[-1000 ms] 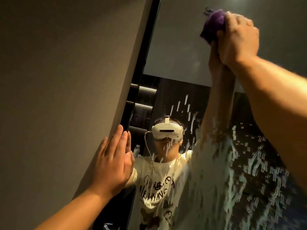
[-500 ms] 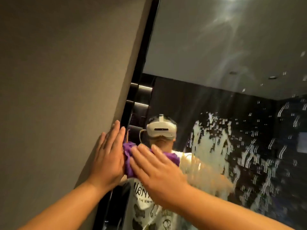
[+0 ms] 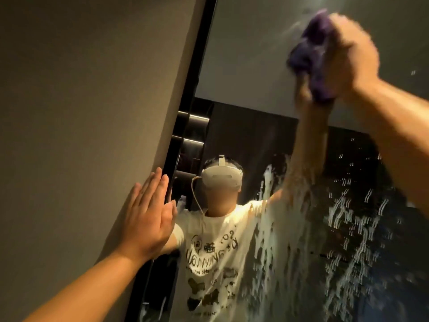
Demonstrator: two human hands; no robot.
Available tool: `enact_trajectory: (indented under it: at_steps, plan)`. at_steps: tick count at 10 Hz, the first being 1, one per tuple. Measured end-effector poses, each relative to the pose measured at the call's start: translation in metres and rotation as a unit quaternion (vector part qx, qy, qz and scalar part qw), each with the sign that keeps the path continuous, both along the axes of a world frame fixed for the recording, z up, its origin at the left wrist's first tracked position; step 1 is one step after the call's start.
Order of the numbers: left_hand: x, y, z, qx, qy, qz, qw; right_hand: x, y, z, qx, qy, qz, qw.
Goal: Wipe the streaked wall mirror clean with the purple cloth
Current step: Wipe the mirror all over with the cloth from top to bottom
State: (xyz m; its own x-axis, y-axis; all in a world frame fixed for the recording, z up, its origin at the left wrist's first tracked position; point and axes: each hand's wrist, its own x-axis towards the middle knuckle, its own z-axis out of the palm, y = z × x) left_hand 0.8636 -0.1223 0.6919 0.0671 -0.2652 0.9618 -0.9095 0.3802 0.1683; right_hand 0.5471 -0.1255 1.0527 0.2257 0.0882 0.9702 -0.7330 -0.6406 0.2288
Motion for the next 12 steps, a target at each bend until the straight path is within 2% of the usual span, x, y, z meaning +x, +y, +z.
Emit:
enact_trajectory:
  at_steps: [1, 2, 3, 4, 5, 6, 7, 8, 9, 10, 11, 12]
  plan:
    - [-0.001, 0.0, 0.0, 0.0, 0.001, -0.006, 1.0, -0.033, 0.005, 0.032, 0.018, -0.082, -0.29, 0.953]
    - [-0.001, -0.001, -0.001, -0.005, -0.002, -0.013, 1.0, -0.023, 0.0, -0.011, -0.039, -0.015, -0.298, 0.954]
    - [-0.002, -0.001, 0.0, -0.007, 0.001, -0.024, 1.0, 0.008, 0.001, -0.12, -0.066, 0.084, -0.286, 0.952]
    - [-0.001, 0.001, 0.0, -0.008, 0.006, -0.033, 0.999, 0.025, 0.005, -0.272, -0.054, 0.234, -0.206, 0.949]
    - [-0.002, 0.004, 0.001, -0.005, 0.0, -0.025, 1.0, 0.031, 0.004, -0.386, -0.031, 0.403, -0.215, 0.889]
    - [-0.003, 0.009, 0.001, 0.014, 0.004, -0.012, 1.0, 0.03, 0.004, -0.449, 0.003, 0.469, -0.177, 0.866]
    - [-0.007, 0.014, 0.003, 0.034, 0.005, 0.007, 0.999, 0.028, 0.01, -0.444, 0.009, 0.482, -0.117, 0.868]
    - [-0.008, 0.016, 0.005, 0.047, 0.007, 0.026, 0.999, 0.027, 0.038, -0.381, 0.047, 0.44, -0.05, 0.895]
    - [-0.02, 0.022, 0.015, 0.033, -0.005, 0.054, 0.998, 0.021, 0.072, -0.275, 0.005, 0.297, -0.085, 0.951]
    - [-0.05, 0.027, 0.042, 0.013, -0.034, 0.046, 0.998, -0.018, 0.083, -0.143, -0.064, 0.091, -0.146, 0.983]
    - [-0.086, 0.024, 0.076, -0.009, -0.066, 0.035, 0.997, -0.075, 0.041, -0.047, -0.056, -0.03, -0.167, 0.984]
    - [-0.12, 0.017, 0.103, -0.017, -0.072, 0.038, 0.997, -0.115, 0.016, 0.016, -0.034, -0.065, -0.207, 0.976]
